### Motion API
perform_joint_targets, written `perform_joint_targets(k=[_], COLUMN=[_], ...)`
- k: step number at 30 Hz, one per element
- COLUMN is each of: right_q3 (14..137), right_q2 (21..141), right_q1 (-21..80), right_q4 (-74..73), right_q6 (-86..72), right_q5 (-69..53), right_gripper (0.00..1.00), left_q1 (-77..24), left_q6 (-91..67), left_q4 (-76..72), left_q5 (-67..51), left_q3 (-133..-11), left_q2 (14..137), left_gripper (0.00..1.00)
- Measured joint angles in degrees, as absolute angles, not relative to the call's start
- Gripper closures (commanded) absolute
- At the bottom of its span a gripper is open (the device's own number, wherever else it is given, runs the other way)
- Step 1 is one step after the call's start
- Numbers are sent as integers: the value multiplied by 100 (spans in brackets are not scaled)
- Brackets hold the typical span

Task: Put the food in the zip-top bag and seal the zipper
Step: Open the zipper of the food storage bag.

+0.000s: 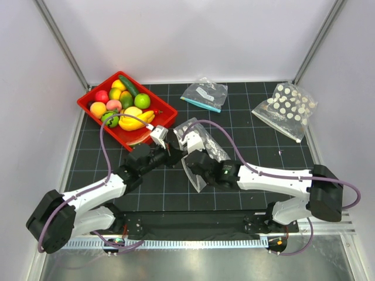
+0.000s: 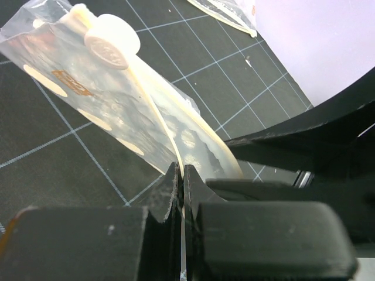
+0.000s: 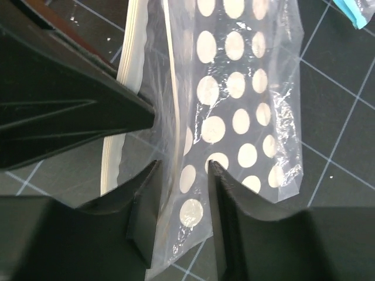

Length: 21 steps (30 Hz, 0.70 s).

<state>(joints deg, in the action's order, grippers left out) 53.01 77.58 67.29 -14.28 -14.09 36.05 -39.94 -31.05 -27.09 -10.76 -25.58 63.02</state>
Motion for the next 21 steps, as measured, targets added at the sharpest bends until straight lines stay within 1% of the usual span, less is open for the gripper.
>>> perform_joint_targets(k=[1, 6, 7, 9, 10, 13, 21], right_q3=[5352, 5505, 5520, 5570, 5599, 5769, 6482], right_q2=[7830, 7990, 7981, 7959, 7948, 7915, 7909], right_q1=[6729, 6729, 6729, 6733, 6733, 6733, 6716], right_q4=[-1446, -1638, -1682, -1785, -1841, -2119, -2873], right_q6=[-1415, -1531, -1538, -1540, -1540, -1527, -1328], right_q5=[3649, 3992, 4073, 4226, 4309, 4674, 6281], right_gripper=[68, 75, 83, 89, 95, 99, 99], left_q1=[-3994, -3994, -3994, -3994, -3994, -3994, -4012], left_q6=[-3105, -3103, -3100, -3100, -3098, -3092, -2995], left_q4=[-2709, -2698, -2685, -2628, -2589, -2475, -2137], left_q5=[-1076, -1072, -1070, -1068, -1068, -1068, -1024], left_q3=[-2558, -2558, -2558, -2587, -2615, -2733, -3063], left_q2=[6302, 6305, 6313, 6379, 6442, 6670, 7124], left_gripper=[100, 100, 100, 100, 100, 100, 100])
